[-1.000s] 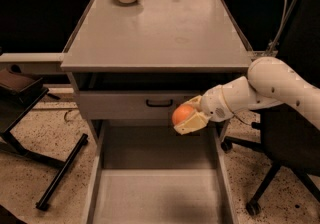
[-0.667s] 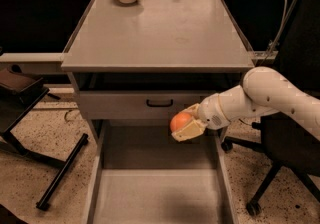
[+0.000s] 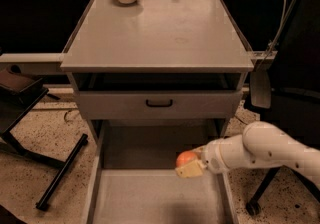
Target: Place orange into middle drawer
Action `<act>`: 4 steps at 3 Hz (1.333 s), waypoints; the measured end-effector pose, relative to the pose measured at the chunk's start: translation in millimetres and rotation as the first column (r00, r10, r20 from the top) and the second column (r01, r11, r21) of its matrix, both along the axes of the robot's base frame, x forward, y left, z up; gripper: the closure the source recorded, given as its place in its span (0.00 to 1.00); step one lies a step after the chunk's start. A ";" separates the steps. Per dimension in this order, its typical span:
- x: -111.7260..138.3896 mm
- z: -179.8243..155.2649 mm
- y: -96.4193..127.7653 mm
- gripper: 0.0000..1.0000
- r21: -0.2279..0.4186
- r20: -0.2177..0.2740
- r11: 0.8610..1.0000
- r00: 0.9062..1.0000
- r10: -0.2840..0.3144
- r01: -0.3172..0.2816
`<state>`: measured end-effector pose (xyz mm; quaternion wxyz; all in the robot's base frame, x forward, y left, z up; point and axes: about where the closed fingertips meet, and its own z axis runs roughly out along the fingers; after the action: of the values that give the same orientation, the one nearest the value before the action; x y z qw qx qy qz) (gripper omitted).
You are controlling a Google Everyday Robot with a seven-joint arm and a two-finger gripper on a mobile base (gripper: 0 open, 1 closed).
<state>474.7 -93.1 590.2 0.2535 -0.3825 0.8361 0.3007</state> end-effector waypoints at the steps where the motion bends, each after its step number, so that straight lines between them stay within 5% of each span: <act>1: -15.9 -68.1 10.6 1.00 0.067 -0.074 0.989 0.989 -0.128 0.133; 3: -16.2 -81.0 15.6 1.00 0.041 -0.051 0.988 0.988 -0.148 0.150; 4: -17.3 -111.7 30.0 1.00 -0.009 -0.058 0.977 0.976 -0.211 0.211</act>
Offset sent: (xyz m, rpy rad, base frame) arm -0.0165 0.0071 -0.0471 0.0470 0.0554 -0.1013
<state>457.4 -63.1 478.4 0.2590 -0.2828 0.8795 0.2819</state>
